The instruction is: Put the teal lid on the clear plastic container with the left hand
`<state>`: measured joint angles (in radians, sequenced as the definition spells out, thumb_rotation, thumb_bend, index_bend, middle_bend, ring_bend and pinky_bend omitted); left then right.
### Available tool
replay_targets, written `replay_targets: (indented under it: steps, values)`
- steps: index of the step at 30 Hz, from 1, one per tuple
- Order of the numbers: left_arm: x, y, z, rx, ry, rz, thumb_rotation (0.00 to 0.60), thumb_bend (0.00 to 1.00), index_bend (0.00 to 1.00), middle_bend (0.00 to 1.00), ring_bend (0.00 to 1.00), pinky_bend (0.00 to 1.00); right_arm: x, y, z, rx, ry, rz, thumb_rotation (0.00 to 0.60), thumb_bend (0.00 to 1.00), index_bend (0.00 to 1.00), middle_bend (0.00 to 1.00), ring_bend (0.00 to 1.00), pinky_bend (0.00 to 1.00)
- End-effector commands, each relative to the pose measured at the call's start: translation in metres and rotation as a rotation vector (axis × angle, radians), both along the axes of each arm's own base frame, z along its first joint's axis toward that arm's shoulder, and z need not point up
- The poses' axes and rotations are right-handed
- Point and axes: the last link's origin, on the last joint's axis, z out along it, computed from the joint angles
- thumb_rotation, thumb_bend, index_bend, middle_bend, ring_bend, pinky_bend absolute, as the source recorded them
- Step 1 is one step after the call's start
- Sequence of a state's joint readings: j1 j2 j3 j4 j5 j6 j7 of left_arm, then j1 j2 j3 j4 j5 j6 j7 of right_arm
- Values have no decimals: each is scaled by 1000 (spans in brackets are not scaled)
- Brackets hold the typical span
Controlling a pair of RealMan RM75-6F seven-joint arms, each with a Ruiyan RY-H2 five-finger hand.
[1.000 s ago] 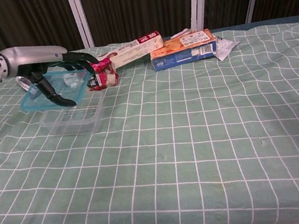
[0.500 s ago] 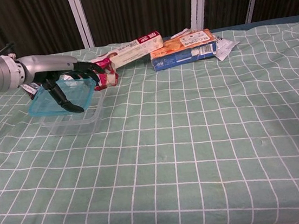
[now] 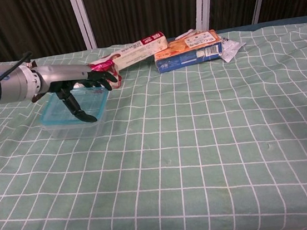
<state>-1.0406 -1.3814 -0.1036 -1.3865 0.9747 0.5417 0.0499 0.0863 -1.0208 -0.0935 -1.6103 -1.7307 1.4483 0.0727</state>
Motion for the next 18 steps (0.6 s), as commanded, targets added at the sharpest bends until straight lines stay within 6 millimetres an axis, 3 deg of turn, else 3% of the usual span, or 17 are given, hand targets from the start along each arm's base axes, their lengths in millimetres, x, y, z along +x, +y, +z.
replay_targets:
  steps: [1, 18]
  values:
    - [-1, 1, -2, 4, 8, 3, 600, 317, 0, 635, 576, 592, 0, 0, 1, 0, -2, 1, 600, 186, 0, 63, 0, 0]
    - [-9, 4, -1, 6, 55, 54, 600, 319, 0, 635, 576, 599, 0, 1, 2, -1, -7, 6, 600, 186, 0, 63, 0, 0]
